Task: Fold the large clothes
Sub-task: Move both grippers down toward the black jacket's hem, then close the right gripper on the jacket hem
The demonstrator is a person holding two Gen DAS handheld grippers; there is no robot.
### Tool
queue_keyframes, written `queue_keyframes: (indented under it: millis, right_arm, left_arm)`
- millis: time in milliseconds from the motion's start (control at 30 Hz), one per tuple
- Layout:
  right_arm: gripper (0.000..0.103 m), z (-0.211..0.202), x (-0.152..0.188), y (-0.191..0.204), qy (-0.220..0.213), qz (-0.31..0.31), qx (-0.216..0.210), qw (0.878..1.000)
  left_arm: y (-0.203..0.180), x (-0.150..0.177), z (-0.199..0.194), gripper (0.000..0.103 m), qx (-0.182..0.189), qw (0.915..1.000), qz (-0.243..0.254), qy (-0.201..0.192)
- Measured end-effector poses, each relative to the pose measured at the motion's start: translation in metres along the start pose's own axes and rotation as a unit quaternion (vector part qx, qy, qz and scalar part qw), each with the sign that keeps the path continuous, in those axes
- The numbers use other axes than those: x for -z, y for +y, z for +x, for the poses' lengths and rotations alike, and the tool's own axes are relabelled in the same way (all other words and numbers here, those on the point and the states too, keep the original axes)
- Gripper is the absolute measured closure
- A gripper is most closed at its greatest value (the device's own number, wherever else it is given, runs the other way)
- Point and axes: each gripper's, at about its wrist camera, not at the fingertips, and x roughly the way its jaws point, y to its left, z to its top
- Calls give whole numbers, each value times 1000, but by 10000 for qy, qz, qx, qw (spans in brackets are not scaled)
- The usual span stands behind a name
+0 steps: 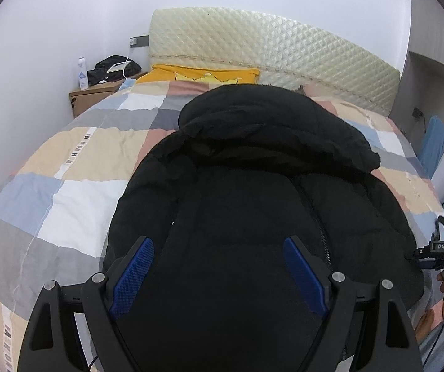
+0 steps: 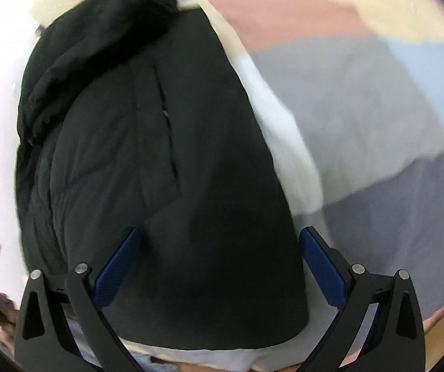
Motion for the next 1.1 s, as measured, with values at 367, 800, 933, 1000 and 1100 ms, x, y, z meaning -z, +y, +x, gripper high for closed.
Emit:
queue_keyframes:
  millis: [367,800,933,1000,1100]
  right_arm:
    - [8,14,2,13,372,-104,-1194,9921]
    - [92,-38,9,28,-593,-522,-1709,9821]
    - [92,-44,11,27,-752,-531,-1650,9820]
    - [92,-42,10,29,-762,-475,-1651,9822]
    - [92,-42,11,22,-707,-356,-1679,9826]
  left_arm:
    - [-1,4,11,17,66,9997,-29,244]
    - [7,9,35,17,649,9933,-420,854]
    - [15,14,49,17,1015,9843,-757,1226]
    - [21,13,52,17,1070,9816,-896,1299]
    - [31,13,54,17,1056,9781,-1175,1357]
